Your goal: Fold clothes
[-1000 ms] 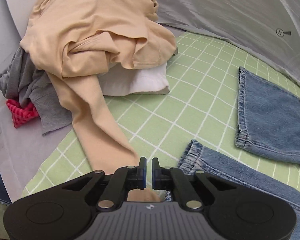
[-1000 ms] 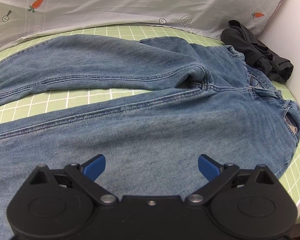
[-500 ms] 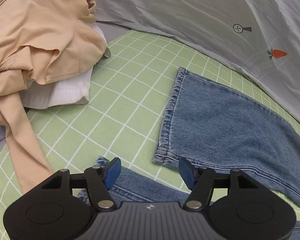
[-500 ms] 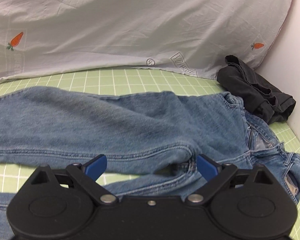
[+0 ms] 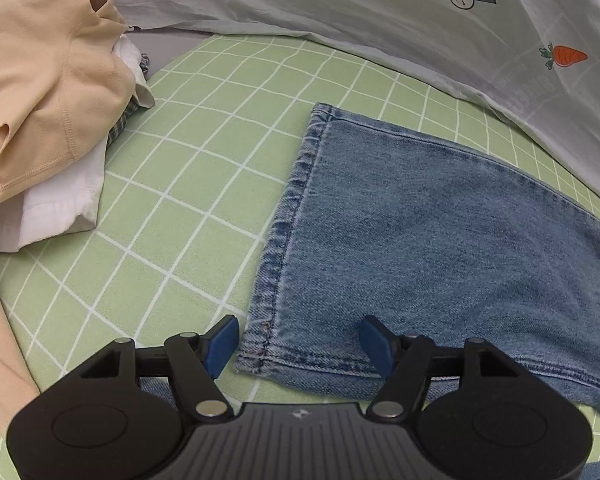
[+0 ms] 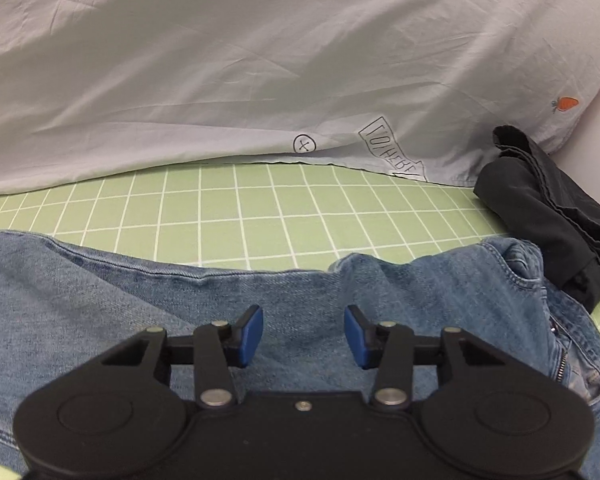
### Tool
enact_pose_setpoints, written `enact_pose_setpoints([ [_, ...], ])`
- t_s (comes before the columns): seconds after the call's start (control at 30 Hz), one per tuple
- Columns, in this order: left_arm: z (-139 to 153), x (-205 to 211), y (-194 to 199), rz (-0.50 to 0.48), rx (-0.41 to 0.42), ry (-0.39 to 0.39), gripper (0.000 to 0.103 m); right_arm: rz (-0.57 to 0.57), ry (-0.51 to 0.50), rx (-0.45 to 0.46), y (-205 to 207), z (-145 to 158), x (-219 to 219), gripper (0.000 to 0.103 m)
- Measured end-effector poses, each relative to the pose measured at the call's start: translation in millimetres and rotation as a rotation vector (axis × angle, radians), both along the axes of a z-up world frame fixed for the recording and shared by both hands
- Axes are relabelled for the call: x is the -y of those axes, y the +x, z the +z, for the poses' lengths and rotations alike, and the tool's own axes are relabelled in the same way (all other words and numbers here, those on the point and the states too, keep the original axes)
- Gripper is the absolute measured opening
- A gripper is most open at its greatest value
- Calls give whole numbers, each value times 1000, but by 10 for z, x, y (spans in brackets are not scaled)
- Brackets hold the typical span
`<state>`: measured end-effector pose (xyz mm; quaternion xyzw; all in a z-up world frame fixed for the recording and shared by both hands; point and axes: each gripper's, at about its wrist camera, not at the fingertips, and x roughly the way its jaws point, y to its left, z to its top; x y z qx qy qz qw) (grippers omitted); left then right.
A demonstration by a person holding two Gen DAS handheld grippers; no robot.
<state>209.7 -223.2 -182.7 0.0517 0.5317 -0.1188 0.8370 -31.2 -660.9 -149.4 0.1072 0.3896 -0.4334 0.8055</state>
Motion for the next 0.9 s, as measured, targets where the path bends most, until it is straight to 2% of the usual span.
enact_pose_setpoints([
  [0.07,-12,57,-24,-16,17,27,68,-8,1,-32,93,-87,68,49],
  [0.13,-15,66,-34,-14,24,29,66,-20,11,-64,149,-165,134,58],
  [0.2,-5,46,-39,-11,32,22,59,-18,31,-65,159,-214,187,63],
  [0.23,3,37,-43,-14,37,19,50,-20,38,-49,147,-216,212,63],
  [0.27,11,28,-46,-18,43,16,34,-23,45,-32,134,-218,238,60],
  [0.3,18,19,-48,-22,46,11,27,-29,57,-12,119,-218,268,48],
  [0.33,20,10,-45,-23,45,4,23,-40,75,13,103,-216,301,40],
  [0.37,20,4,-41,-17,45,0,21,-51,93,37,86,-215,335,29],
  [0.4,20,-2,-38,-11,45,-3,21,-58,104,56,74,-215,357,22],
  [0.5,28,-16,-33,7,63,20,20,-77,112,83,73,-223,386,13],
  [0.6,64,-90,12,22,88,68,19,-93,106,96,115,-192,404,11],
  [0.77,141,-403,173,118,102,100,18,-100,106,193,221,-75,523,10],
  [0.83,128,-522,207,149,83,94,19,-69,119,159,327,-113,541,11],
  [0.87,122,-552,204,160,82,99,19,-50,126,133,387,-141,546,14],
  [0.9,118,-576,198,167,82,103,19,-32,133,107,447,-169,550,21],
])
